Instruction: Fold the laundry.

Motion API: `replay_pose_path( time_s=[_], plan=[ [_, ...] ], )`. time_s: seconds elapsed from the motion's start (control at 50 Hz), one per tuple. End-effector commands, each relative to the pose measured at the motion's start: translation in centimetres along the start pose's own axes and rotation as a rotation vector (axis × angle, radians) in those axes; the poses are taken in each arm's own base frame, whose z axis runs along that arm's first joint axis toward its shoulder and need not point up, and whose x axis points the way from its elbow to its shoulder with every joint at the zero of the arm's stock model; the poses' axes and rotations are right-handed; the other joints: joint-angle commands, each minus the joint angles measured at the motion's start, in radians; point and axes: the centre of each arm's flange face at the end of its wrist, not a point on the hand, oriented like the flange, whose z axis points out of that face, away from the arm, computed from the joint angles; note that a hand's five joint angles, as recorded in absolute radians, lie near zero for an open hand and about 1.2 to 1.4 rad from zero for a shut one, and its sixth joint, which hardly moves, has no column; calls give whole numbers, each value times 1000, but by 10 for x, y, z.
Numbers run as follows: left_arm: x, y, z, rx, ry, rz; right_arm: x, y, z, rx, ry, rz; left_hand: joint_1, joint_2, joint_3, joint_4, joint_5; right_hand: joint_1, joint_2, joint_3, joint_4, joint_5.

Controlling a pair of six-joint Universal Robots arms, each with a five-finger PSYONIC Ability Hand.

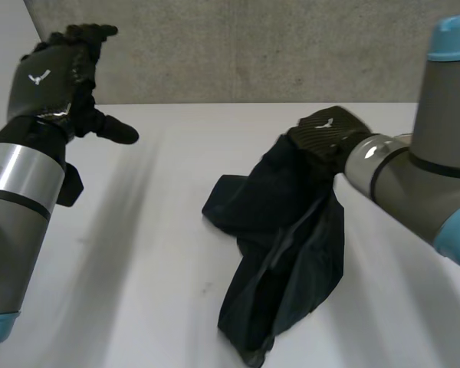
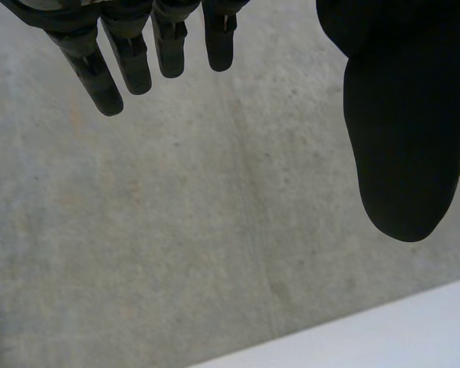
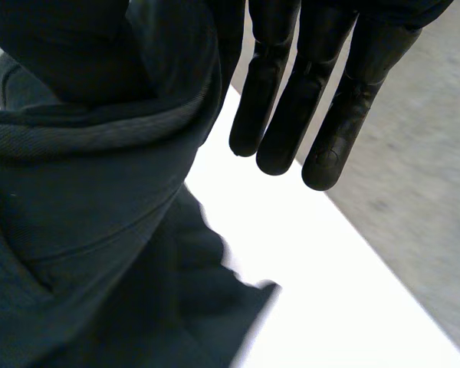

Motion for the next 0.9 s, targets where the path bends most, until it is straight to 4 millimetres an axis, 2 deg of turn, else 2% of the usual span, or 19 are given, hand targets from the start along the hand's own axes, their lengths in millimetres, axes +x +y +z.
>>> replay_pose_path(
  time_s=[0.02,0.08,0.1,0.18,0.24,0.26,0.32,0.5,0.74,0.78,0.84,0.86,0.9],
  plan=[
    [9,24,1,-102,86,5,12,17,-14,-48,15,-50,9,2,-5,5,-45,404,225,228,227,280],
    [15,40,1,-151,130,3,7,17,-26,-27,-7,-43,9,2,-5,5,-45,401,222,225,224,277],
    [19,53,1,-193,159,2,7,14,-29,-8,-6,-40,9,2,-5,5,-45,401,222,225,224,277],
    [28,85,1,-282,216,15,14,-9,-46,132,46,9,13,6,-1,9,-41,401,222,225,224,277],
    [31,101,2,-320,245,53,19,-25,-58,213,65,75,13,6,-1,9,-41,401,222,225,224,277],
    [32,112,2,-342,257,85,20,-29,-61,229,62,88,10,3,-4,6,-44,401,222,225,224,277],
    [38,127,2,-368,286,150,19,-39,-69,278,28,125,9,2,-5,5,-45,396,216,219,218,272],
    [43,149,13,-355,300,181,8,-52,-97,320,-72,148,13,6,-1,9,-41,384,205,207,207,260],
    [64,176,22,-359,336,155,5,-57,-111,339,-91,208,101,94,87,97,47,384,205,207,207,260],
    [66,179,23,-361,340,155,5,-58,-113,345,-90,209,189,182,175,185,134,384,205,207,207,260],
    [67,184,28,-360,321,160,6,-59,-114,349,-87,207,546,539,532,542,492,384,205,207,207,260],
    [66,182,32,-349,294,165,7,-60,-115,352,-81,206,925,918,911,921,871,384,205,207,207,260],
    [63,178,36,-335,258,171,9,-58,-114,349,-73,208,1230,1223,1216,1226,1176,384,205,207,207,260]
  ],
)
